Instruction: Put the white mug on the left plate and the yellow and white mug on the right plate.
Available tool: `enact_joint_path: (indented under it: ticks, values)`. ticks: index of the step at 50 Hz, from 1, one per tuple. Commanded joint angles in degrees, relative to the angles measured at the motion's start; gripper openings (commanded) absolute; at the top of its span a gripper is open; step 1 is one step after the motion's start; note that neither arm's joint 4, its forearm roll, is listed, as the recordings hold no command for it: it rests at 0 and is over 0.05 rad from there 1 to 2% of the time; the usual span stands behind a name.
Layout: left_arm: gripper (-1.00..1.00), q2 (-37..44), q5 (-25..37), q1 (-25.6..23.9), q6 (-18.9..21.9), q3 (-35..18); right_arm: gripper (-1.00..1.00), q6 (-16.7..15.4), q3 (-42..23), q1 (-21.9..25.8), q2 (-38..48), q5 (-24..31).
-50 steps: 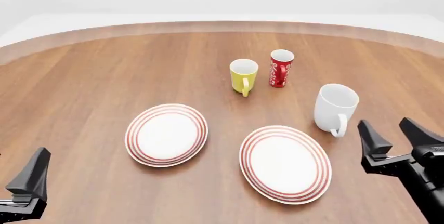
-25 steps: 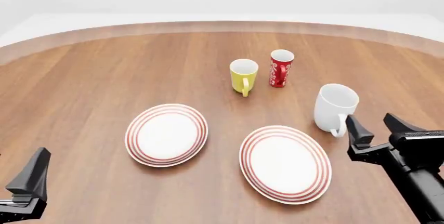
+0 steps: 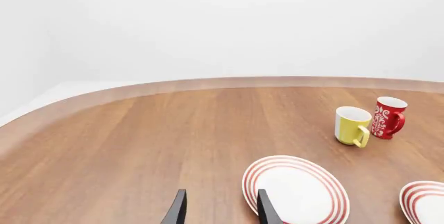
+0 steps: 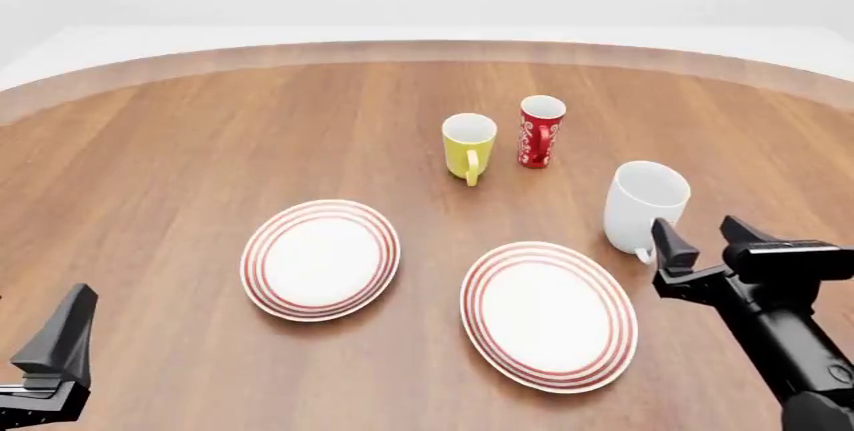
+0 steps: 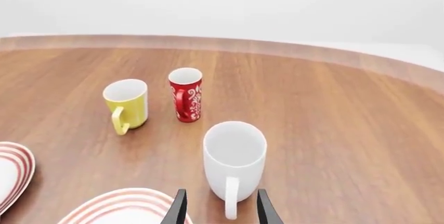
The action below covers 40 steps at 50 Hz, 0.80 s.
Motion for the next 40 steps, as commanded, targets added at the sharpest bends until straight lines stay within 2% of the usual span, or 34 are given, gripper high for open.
enact_joint_path:
  ticks: [1,9,10,22,25,40]
  values:
    - [1.0,0.0,0.0,0.0,0.0,0.0,1.0,-0.04,-0.62,-0.13,2.44,-1.36]
    - [1.0,0.0,0.0,0.0,0.0,0.0,1.0,-0.04,-0.62,-0.13,2.44,-1.36]
    - [1.0,0.0,0.0,0.0,0.0,0.0,1.0,-0.32,-2.95,-0.81,9.43,-4.57]
    - [1.0,0.0,0.0,0.0,0.0,0.0,1.0,-0.44,-4.88,-0.97,12.83,-5.03]
    - [1.0,0.0,0.0,0.0,0.0,0.0,1.0,-0.47,-7.38,-1.19,17.07,-5.27]
    - [1.0,0.0,0.0,0.0,0.0,0.0,1.0,-0.3,-8.56,-1.3,19.08,-5.3]
